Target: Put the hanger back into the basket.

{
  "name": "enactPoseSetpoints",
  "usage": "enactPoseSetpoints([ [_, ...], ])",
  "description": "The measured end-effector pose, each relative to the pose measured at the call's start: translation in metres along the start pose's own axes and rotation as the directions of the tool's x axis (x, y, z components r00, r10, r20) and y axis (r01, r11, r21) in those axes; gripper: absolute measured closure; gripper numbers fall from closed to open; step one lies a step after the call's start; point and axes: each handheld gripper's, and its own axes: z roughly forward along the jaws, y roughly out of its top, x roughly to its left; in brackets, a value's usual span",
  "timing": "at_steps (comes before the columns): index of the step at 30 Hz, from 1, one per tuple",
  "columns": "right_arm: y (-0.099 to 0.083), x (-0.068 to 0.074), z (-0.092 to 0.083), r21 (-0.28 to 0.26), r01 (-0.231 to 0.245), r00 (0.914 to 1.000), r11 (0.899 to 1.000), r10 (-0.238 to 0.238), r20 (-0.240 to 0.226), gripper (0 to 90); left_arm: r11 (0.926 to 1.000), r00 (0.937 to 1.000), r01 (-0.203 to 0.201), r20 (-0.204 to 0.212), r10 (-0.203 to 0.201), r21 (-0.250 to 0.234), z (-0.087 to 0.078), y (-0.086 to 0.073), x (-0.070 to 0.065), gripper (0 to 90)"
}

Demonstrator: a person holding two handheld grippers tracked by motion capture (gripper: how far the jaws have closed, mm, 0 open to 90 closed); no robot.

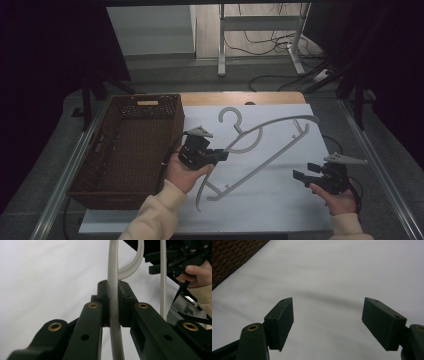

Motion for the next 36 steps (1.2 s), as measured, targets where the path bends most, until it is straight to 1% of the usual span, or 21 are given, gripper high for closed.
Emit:
enactPoseSetpoints([
  [3, 0.001, 0.000, 0.002, 0.010, 0.001, 1.0000, 1.000, -0.001, -0.003, 25.1, 0.9998, 1.0000, -0.007, 0.003, 0.007, -0.020, -0.015, 0.004, 0.001, 82.2],
  [5, 0.001, 0.000, 0.003, 0.009, 0.005, 1.0000, 1.000, -0.005, -0.001, 25.0, 0.9996, 1.0000, -0.008, -0.002, 0.008, -0.028, -0.025, 0.005, 0.004, 82.2],
  [11, 0.001, -0.001, 0.005, 0.022, 0.005, 1.0000, 1.000, -0.005, 0.006, 24.8, 0.9991, 0.9996, 0.002, -0.029, -0.003, -0.043, -0.047, 0.003, 0.015, 82.2],
  [15, 0.002, 0.000, 0.007, 0.030, 0.016, 0.9998, 0.999, -0.016, 0.013, 24.7, 0.9988, 0.9988, 0.005, -0.048, -0.008, -0.048, -0.059, 0.002, 0.020, 82.2],
  [19, 0.002, 0.000, 0.008, 0.043, 0.025, 0.9996, 0.999, -0.026, 0.010, 24.4, 0.9981, 0.9978, 0.016, -0.063, -0.019, -0.060, -0.069, 0.001, 0.025, 82.1],
  [22, 0.002, 0.001, 0.009, 0.042, 0.038, 0.9992, 0.998, -0.039, 0.013, 24.2, 0.9971, 0.9971, 0.022, -0.072, -0.027, -0.072, -0.076, 0.000, 0.030, 82.2],
  [28, 0.003, 0.001, 0.008, 0.046, 0.036, 0.9992, 0.998, -0.037, 0.015, 24.0, 0.9945, 0.9960, 0.047, -0.071, -0.054, -0.093, -0.089, -0.002, 0.039, 82.1],
  [33, 0.002, 0.000, 0.007, 0.048, 0.029, 0.9994, 0.998, -0.030, 0.019, 24.0, 0.9931, 0.9941, 0.058, -0.085, -0.067, -0.102, -0.098, -0.002, 0.046, 82.1],
  [36, 0.002, 0.000, 0.007, 0.053, 0.033, 0.9992, 0.998, -0.034, 0.022, 24.0, 0.9918, 0.9929, 0.066, -0.092, -0.076, -0.110, -0.102, -0.003, 0.051, 82.1],
])
